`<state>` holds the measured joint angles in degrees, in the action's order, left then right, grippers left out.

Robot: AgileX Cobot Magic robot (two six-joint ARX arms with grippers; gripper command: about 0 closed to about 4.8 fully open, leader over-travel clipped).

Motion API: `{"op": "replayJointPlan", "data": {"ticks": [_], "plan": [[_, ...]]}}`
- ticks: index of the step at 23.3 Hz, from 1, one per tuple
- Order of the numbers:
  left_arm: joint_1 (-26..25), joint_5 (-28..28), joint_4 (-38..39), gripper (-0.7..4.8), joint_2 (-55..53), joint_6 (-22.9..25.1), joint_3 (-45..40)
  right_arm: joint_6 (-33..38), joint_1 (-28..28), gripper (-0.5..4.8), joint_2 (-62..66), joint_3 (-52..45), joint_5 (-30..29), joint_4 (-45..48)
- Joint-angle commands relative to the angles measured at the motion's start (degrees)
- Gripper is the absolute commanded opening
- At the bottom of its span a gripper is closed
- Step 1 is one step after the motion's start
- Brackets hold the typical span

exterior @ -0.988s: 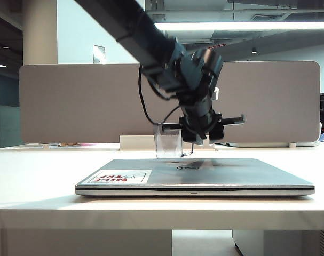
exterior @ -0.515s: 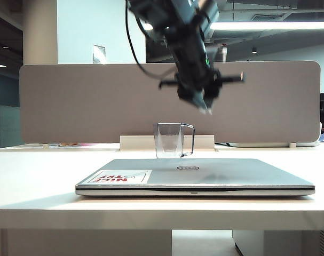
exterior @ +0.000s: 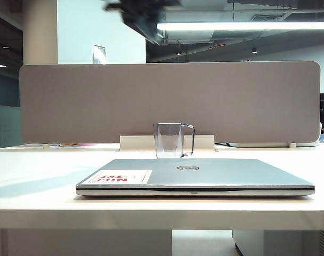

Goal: Pick up the water cup and place it on the side of the laptop away from you.

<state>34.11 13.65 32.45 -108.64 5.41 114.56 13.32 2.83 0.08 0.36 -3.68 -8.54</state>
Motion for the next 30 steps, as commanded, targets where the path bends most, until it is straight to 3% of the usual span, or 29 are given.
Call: {"op": "replayJointPlan", "data": {"ticks": [1,5,10,14,19,24,30], "plan": [[-3.1,0.3,0.5,0.48,5.7,0.7,-1.9,0.2,0.0,-0.08,-0.1,-0.3,-1.0,0.6],[-7.8,0.2,0.1,0.48,12.2,1.5,-8.0,0.2,-0.1,-0.08,-0.1,-0.3,-1.0,0.6],[-16.7,-1.7,-2.7,0.48,24.1,0.9,-24.8,0.2,-0.1,-0.08,-0.1,-0.3,-1.0,0.6],[-22.2,-5.7,-9.6,0.48,33.0,-3.5,-40.2,0.2,-0.1,-0.08,-0.1,-0.3,-1.0,0.6],[-22.6,-4.5,-20.0,0.48,43.8,-4.5,-58.6,0.2,-0.1,-0.08,-0.1,-0.3,-1.0,0.6],[-22.6,-4.7,-27.0,0.48,51.3,-12.7,-71.5,0.2,-0.1,-0.08,-0.1,-0.3,-1.0,0.6],[-22.6,-3.6,-39.5,0.37,64.4,-12.7,-89.2,0.2,-0.1,-0.08,-0.1,-0.3,-1.0,0.6]]}}
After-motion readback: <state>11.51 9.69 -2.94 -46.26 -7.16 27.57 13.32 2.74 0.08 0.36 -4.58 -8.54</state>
